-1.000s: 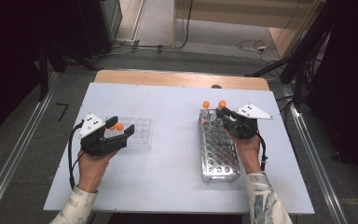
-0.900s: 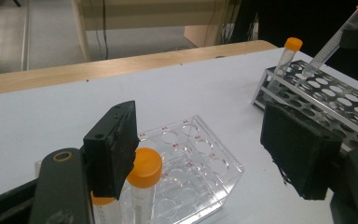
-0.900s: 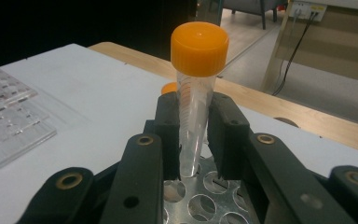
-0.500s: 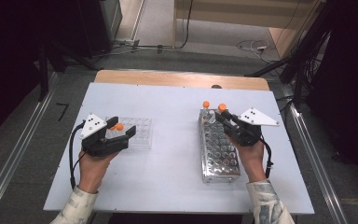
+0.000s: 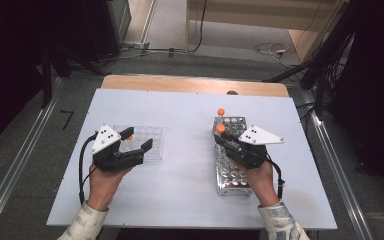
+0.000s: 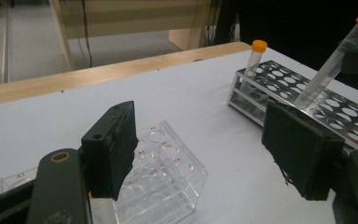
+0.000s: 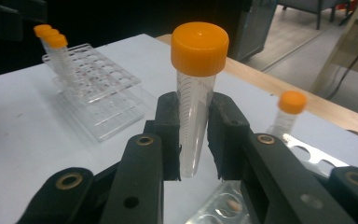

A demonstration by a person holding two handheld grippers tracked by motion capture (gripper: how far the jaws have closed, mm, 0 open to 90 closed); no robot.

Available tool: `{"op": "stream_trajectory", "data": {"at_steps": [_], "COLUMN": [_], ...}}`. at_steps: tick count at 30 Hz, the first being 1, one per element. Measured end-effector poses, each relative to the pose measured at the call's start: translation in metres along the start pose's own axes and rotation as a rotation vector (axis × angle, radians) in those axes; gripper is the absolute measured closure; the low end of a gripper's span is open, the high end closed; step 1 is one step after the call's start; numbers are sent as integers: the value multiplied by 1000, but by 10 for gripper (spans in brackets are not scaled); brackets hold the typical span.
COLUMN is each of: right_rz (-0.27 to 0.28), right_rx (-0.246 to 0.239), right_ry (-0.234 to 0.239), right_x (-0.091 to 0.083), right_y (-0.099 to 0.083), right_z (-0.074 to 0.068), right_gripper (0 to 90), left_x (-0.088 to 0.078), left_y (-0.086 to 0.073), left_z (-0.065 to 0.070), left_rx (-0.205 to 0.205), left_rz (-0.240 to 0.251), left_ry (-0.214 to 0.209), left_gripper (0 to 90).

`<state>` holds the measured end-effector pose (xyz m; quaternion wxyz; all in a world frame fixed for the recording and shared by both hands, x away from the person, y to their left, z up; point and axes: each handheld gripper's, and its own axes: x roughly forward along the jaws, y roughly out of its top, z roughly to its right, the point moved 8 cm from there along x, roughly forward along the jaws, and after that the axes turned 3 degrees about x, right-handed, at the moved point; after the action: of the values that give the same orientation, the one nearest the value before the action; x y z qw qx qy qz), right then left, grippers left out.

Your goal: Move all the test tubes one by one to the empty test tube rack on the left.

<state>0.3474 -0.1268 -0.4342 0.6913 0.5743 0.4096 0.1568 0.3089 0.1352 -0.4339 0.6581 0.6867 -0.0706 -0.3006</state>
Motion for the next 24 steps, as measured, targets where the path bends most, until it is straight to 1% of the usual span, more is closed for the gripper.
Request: {"op": "stream_trajectory", "data": {"at_steps": [5,10,14,19,24], "right_rz": [-18,-19,-32,-60,-85], "right_rx": [-11,-19,-36,-52,-72], "right_ry": [35,73,97,123,151], "right_x": [7,11,16,25,33], "right_y": [-2,0,-1,-4,-8], "right_z": [-16,-31,-44,-58,-73], "right_gripper": [725,725,725,725,725], "left_x": [0,-1,-1,2,5], "left_y": [2,4,4,2,0], "left_z": [8,17,24,31,43], "left_rx": [13,27,32,44,50], "left_rz": [8,13,14,3,0], "left_ry": [-17,-35,-55,-71,-107], "left_gripper": [273,273,283,284,288]}}
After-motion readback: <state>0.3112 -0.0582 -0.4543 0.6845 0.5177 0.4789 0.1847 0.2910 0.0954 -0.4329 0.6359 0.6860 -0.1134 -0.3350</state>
